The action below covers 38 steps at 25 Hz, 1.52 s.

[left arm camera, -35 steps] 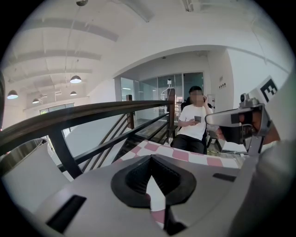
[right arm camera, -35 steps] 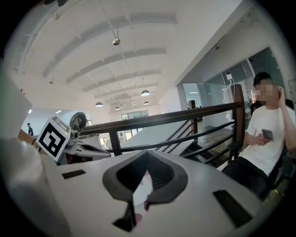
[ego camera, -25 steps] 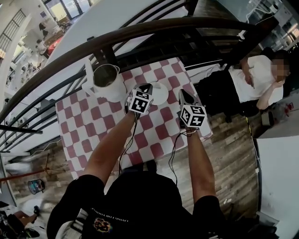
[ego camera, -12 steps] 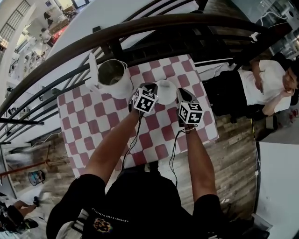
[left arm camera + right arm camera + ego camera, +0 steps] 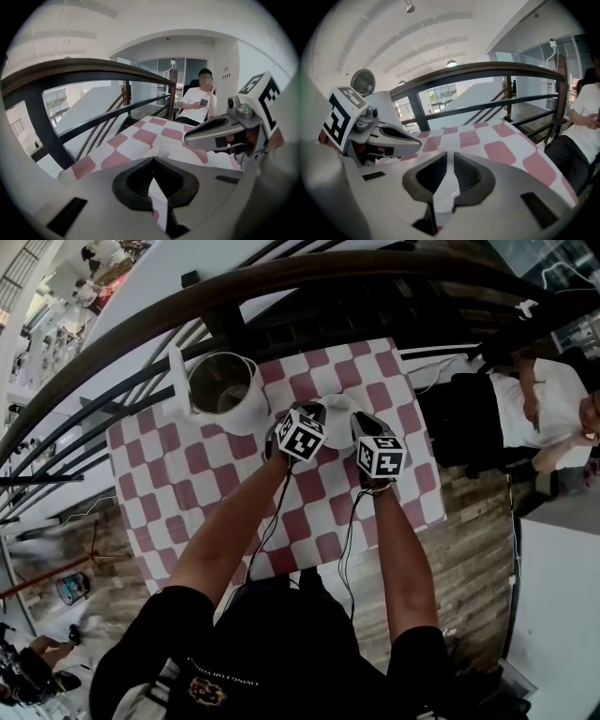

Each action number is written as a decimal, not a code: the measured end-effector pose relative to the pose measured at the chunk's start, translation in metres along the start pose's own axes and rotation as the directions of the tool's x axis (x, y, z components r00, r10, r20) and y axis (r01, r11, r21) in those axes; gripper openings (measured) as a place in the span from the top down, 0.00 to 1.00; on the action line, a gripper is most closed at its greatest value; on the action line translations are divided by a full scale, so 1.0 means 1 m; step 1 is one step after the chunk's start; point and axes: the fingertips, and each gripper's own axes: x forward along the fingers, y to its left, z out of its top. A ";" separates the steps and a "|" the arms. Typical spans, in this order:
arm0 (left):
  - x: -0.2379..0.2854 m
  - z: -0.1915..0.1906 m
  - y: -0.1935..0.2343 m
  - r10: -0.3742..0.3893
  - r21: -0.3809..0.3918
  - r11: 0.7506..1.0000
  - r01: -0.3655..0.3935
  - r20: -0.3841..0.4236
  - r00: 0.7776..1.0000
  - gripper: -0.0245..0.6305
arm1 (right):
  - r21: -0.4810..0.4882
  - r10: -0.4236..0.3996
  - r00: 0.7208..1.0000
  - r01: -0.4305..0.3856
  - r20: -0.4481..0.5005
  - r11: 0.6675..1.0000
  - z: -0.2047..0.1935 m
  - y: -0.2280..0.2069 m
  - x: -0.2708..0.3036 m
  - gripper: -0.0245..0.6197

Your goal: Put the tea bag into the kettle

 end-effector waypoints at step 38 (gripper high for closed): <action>0.041 0.004 -0.007 -0.097 0.104 0.989 0.104 -0.071 0.993 0.82 | -0.147 0.033 0.985 -0.058 -0.171 0.987 -0.013 -0.008 0.058 0.70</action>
